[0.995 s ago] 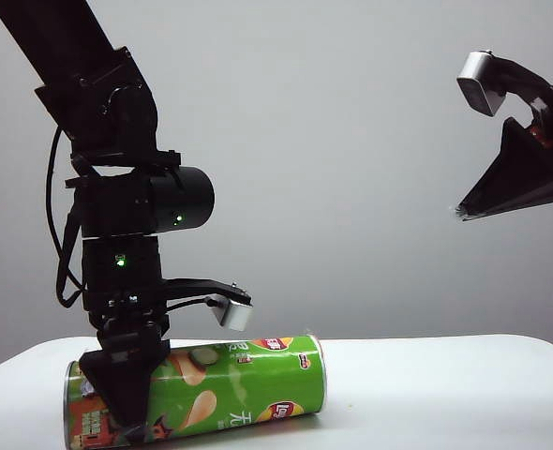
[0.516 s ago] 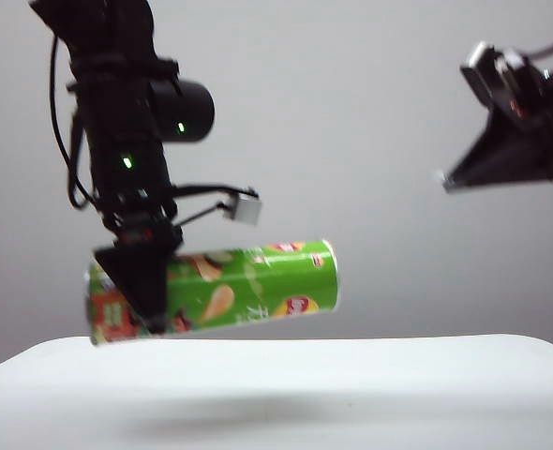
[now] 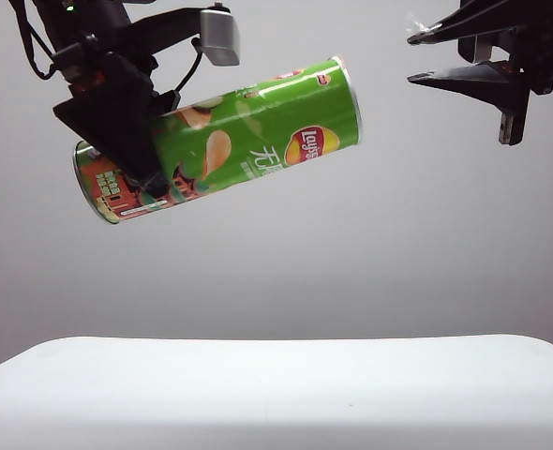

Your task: Pick up the green tub of chips from the desk, pull out the transparent container with the chips inside partially, and then place the chips back on the desk.

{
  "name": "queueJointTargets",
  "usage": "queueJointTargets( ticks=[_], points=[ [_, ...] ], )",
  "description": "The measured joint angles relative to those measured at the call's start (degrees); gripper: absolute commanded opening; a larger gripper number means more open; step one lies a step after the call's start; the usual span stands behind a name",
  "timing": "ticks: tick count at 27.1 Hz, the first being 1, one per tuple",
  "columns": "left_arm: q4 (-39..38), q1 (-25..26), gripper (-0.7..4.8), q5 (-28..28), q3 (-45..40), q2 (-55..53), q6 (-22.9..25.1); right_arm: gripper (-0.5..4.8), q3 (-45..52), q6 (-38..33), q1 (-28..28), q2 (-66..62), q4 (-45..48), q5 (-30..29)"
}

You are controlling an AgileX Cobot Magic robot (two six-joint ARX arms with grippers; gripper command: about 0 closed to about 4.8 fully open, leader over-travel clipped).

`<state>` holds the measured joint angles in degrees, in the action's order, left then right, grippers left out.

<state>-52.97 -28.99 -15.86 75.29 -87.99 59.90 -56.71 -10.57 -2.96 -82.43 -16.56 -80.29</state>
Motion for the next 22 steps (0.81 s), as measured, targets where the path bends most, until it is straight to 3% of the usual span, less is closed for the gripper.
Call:
queueJointTargets(
  ticks=[9, 22],
  points=[
    [-0.17, -0.15, 2.76, -1.53, 0.00, 0.04, 0.92, 1.57, 0.00, -0.24, -1.88, -0.02, 0.04, 2.67],
    [0.63, -0.26, 2.76, -1.75, 0.00, 0.04, 0.92, 1.53, 0.00, -0.07, -11.02, -0.02, 1.64, 11.58]
  ],
)
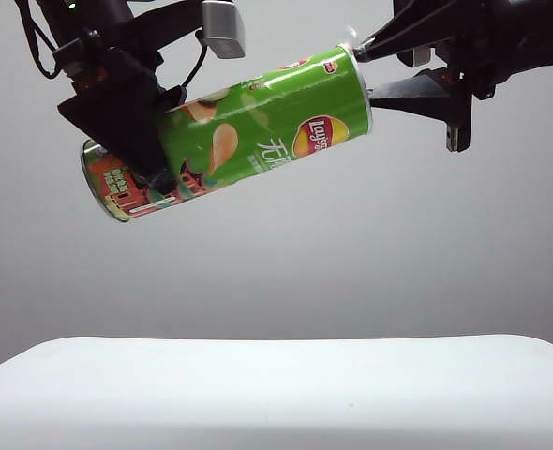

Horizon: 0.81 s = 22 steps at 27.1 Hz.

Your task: Pick up the green tub of chips from the desk, pull out the transparent container with the chips inside partially, and then place the chips back on the desk.

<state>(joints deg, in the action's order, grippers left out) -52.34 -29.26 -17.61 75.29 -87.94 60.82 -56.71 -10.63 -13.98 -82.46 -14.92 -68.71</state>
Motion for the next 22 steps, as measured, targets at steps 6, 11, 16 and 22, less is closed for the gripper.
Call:
queueJointTargets(
  ticks=[6, 11, 16, 22],
  points=[
    [-0.24, 0.00, 2.76, -1.44, 0.00, -0.02, -0.17, 1.52, 0.00, 0.02, -0.37, 0.00, 1.49, 1.09],
    [-0.24, 0.02, 2.76, -1.79, 0.00, -0.02, -0.15, 1.52, 0.00, -0.28, -0.90, 0.00, 2.27, 1.25],
    [-0.66, 0.13, 2.76, -2.73, -0.04, -0.02, -0.15, 0.82, 0.00, -0.46, -2.12, 0.00, 2.62, 2.19],
    [-0.31, 0.20, 2.76, -2.32, -0.15, -0.02, -0.90, -0.07, 0.00, -0.52, -2.10, 0.00, 2.47, 2.54]
  ],
)
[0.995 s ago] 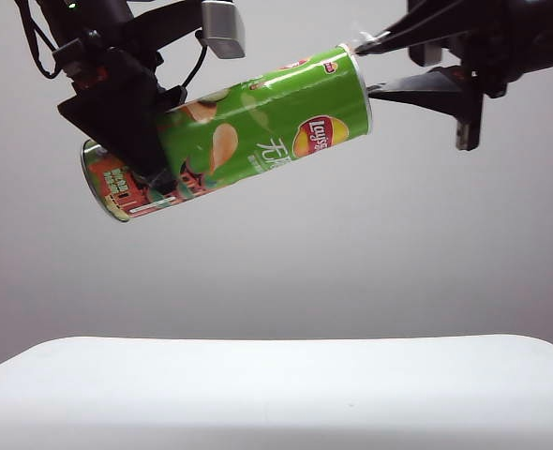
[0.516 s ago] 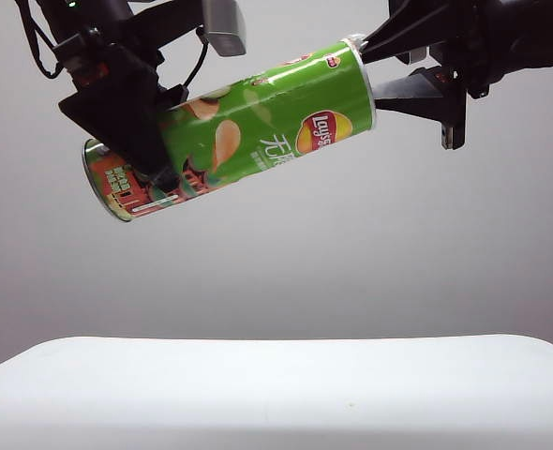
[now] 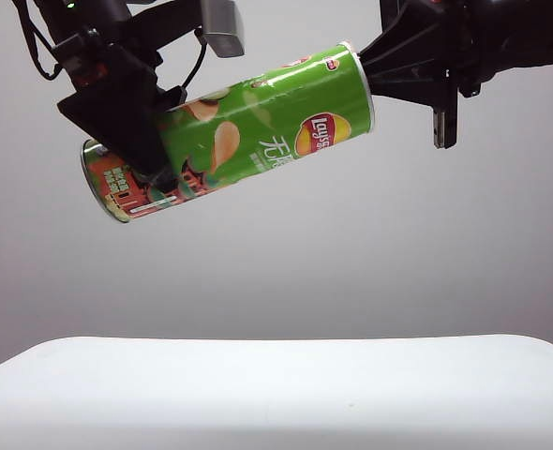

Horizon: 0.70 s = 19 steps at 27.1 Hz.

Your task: Pick up the green tub of chips from the desk, pull out the transparent container with the chips inside partially, and then place the chips back on the desk.

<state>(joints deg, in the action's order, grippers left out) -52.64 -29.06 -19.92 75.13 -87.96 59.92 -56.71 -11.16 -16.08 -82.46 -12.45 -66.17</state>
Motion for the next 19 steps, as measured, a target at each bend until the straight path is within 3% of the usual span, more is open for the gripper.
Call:
queueJointTargets(
  ticks=[4, 13, 19],
  points=[
    [-0.31, -0.02, 2.76, 0.37, -0.02, 0.00, -0.61, -0.07, 0.00, 0.09, 0.59, 0.00, 0.00, 1.14],
    [1.66, -0.46, 2.76, 0.63, 0.39, 0.00, -2.86, -0.07, 0.07, 0.24, 8.90, 0.00, -1.51, -2.54],
    [-2.51, 0.44, 2.76, 3.28, 0.24, 0.00, -4.31, -0.07, 0.07, 0.28, 15.02, 0.00, -1.75, -2.86]
  ],
)
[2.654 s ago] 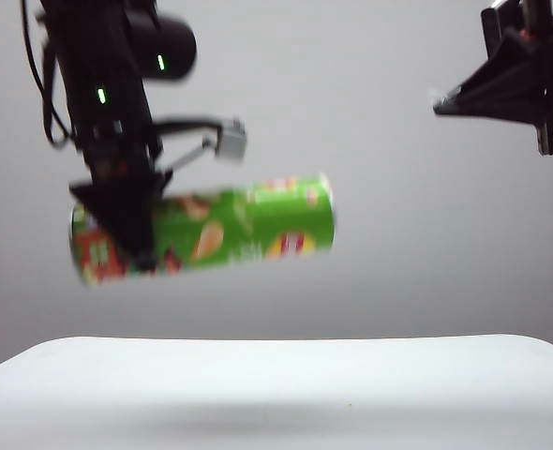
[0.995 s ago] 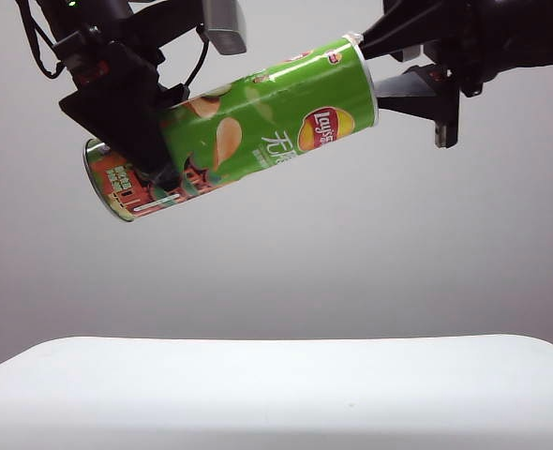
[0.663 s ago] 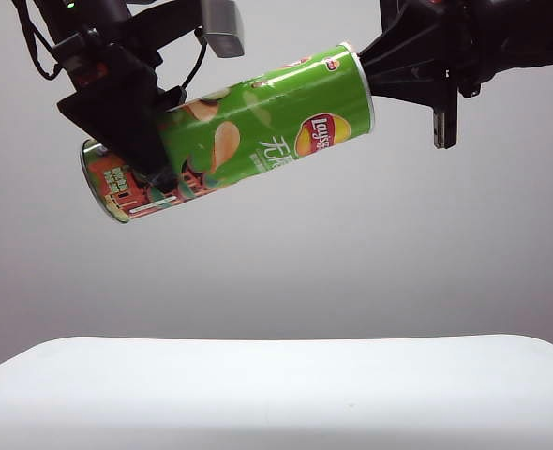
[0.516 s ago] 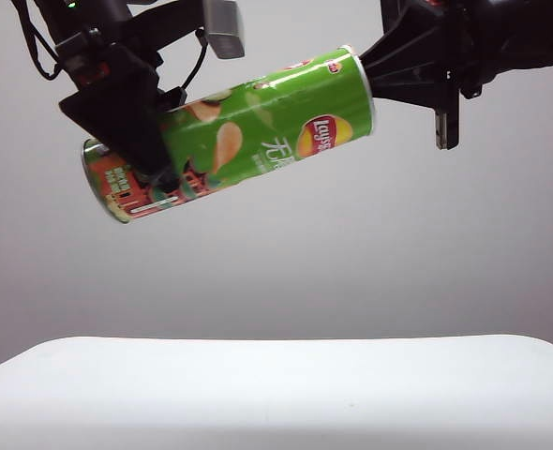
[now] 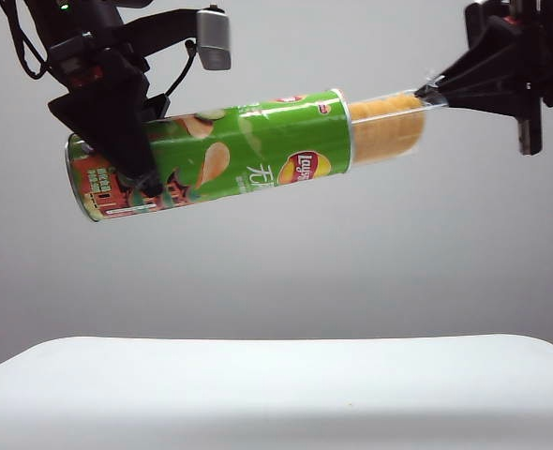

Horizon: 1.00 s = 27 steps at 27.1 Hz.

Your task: Pick up the green tub of chips from the desk, pull out the transparent container with the chips inside partially, and then place the chips back on the desk.

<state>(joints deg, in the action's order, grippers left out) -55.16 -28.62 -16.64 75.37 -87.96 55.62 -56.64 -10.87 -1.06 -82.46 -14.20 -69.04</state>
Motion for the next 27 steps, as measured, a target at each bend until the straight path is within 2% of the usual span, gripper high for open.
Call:
queueJointTargets(
  ticks=[8, 15, 16, 17, 18, 19, 20, 23, 27],
  points=[
    [-0.13, -0.09, 2.75, -0.79, -0.07, 0.02, -0.15, -0.07, 0.00, 0.02, -1.16, 0.00, -0.63, -0.55],
    [2.58, -0.22, 2.75, -2.82, -0.35, -0.02, -2.40, -0.04, -0.09, 0.04, -2.05, 0.02, -0.20, -0.55],
    [2.56, -0.24, 2.75, -2.84, -0.35, -0.02, -2.51, 0.12, -0.09, 0.07, -2.05, 0.02, -0.22, -0.55],
    [2.56, -0.26, 2.75, -2.86, -0.35, -0.02, -2.54, 0.55, -0.07, 0.07, -2.03, 0.02, -0.22, -0.57],
    [2.56, -0.26, 2.75, -2.86, -0.35, -0.02, -2.56, 1.29, -0.07, 0.22, -2.03, 0.02, -0.20, -0.57],
    [2.56, -0.24, 2.75, -2.91, -0.35, -0.02, -2.51, 1.77, -0.07, 0.50, -1.97, 0.02, -0.17, -0.55],
    [2.60, -0.24, 2.75, -3.28, -0.35, -0.02, -2.43, 2.03, -0.07, 0.68, -1.66, 0.02, -0.15, -0.48],
    [2.51, -0.02, 2.75, -4.17, -0.31, 0.02, -1.88, 2.18, -0.07, 0.74, 1.09, 0.02, -0.20, -1.31],
    [1.62, 2.29, 2.75, -4.28, -0.31, 0.02, -1.64, 2.25, -0.07, 0.87, 7.63, 0.04, 0.15, -6.51]
  ],
)
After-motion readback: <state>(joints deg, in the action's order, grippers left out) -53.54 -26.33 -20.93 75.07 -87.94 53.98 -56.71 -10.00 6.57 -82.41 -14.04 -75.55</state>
